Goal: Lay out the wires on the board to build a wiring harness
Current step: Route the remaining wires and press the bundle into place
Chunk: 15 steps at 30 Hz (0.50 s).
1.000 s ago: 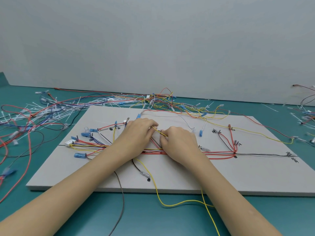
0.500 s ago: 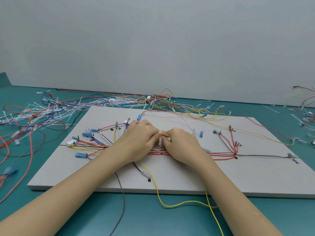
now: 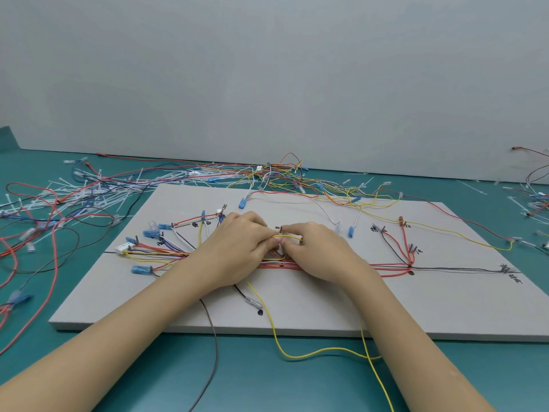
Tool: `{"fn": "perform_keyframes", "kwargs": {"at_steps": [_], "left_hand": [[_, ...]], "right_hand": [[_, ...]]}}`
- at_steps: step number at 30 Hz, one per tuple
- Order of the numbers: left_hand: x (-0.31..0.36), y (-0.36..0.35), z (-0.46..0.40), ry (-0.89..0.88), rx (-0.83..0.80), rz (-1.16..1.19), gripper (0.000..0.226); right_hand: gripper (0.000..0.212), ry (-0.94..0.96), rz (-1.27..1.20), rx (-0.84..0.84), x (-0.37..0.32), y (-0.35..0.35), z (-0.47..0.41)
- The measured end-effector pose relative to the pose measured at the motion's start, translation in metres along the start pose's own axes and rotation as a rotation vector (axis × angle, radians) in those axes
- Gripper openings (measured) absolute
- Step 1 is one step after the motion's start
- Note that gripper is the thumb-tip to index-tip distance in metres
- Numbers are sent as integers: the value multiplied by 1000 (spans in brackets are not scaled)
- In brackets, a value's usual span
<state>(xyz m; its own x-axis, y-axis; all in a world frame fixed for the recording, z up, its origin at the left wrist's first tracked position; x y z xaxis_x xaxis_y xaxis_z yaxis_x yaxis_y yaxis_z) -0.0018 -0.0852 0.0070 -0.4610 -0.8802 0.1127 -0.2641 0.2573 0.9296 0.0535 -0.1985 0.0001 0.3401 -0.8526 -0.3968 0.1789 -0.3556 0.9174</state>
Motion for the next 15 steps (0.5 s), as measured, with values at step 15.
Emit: {"fn": "perform_keyframes", "kwargs": {"at_steps": [15], "left_hand": [[14,1,4,-34,-5,-22,33]], "right_hand": [[12,-40,-660,-543,12,26,12]]}}
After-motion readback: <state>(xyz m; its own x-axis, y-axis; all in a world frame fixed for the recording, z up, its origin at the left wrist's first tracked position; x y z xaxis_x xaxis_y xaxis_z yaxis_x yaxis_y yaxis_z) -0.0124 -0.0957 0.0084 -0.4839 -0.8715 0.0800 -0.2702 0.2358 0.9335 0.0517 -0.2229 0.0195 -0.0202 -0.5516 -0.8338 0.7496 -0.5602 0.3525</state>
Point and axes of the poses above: each hand's wrist, its own z-axis away from the middle knuckle, its own y-axis out of the back of the hand, x = y × z, the point moved 7 cm from there along -z, towards the middle knuckle, and after that the axes turned 15 degrees about -y, right-handed, at the moved point
